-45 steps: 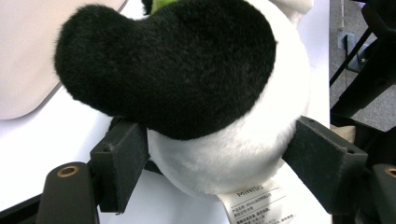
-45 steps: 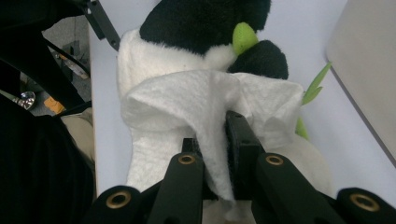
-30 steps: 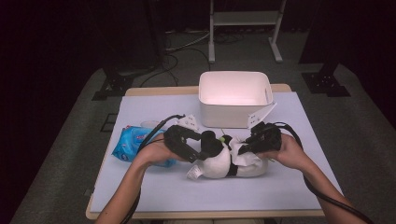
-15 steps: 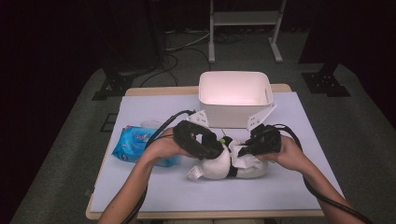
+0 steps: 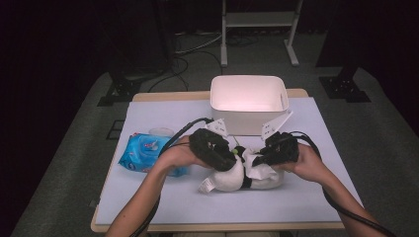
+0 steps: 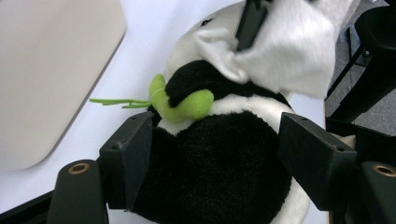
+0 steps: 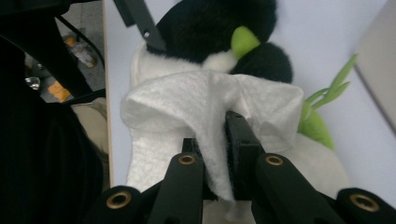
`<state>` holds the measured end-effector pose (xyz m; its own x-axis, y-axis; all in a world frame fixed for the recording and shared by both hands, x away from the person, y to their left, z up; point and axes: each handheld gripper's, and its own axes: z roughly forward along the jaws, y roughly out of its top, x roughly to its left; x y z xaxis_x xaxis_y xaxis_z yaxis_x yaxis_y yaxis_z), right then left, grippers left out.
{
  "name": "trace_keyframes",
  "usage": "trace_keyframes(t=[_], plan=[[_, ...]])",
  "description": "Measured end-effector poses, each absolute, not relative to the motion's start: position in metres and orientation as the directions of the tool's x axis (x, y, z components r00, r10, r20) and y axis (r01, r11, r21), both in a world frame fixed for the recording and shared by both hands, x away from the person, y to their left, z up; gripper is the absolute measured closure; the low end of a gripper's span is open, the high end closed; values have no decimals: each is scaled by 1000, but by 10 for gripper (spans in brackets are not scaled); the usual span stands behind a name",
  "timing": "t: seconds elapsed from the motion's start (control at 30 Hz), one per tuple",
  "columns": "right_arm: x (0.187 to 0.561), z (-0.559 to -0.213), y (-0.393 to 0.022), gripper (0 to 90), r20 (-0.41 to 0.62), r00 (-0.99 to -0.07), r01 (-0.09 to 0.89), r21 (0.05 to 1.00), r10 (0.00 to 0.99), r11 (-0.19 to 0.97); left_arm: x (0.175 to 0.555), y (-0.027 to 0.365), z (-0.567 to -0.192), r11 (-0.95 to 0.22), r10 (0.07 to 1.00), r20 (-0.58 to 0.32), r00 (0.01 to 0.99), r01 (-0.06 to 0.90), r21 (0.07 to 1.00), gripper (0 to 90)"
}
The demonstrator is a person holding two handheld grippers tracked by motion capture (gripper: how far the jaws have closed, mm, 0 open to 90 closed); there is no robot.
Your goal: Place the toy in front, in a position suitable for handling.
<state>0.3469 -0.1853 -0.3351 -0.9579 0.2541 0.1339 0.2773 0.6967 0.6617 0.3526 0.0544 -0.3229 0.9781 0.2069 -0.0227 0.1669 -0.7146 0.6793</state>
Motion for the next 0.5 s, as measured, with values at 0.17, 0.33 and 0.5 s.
trace_keyframes(t=[0.17,0.33,0.5], plan=[[351,-322,-192,839,92,-955,268,675,282,687,348,55,-325,-717,188,-33,982,161,678,269],[358,-323,-203,838,105,-945,300,662,311,687,344,55,-324,-722,173,-28,984,146,676,269],[354,-335,-201,838,133,-945,309,656,298,688,343,52,-321,-722,168,-32,985,145,677,269]])
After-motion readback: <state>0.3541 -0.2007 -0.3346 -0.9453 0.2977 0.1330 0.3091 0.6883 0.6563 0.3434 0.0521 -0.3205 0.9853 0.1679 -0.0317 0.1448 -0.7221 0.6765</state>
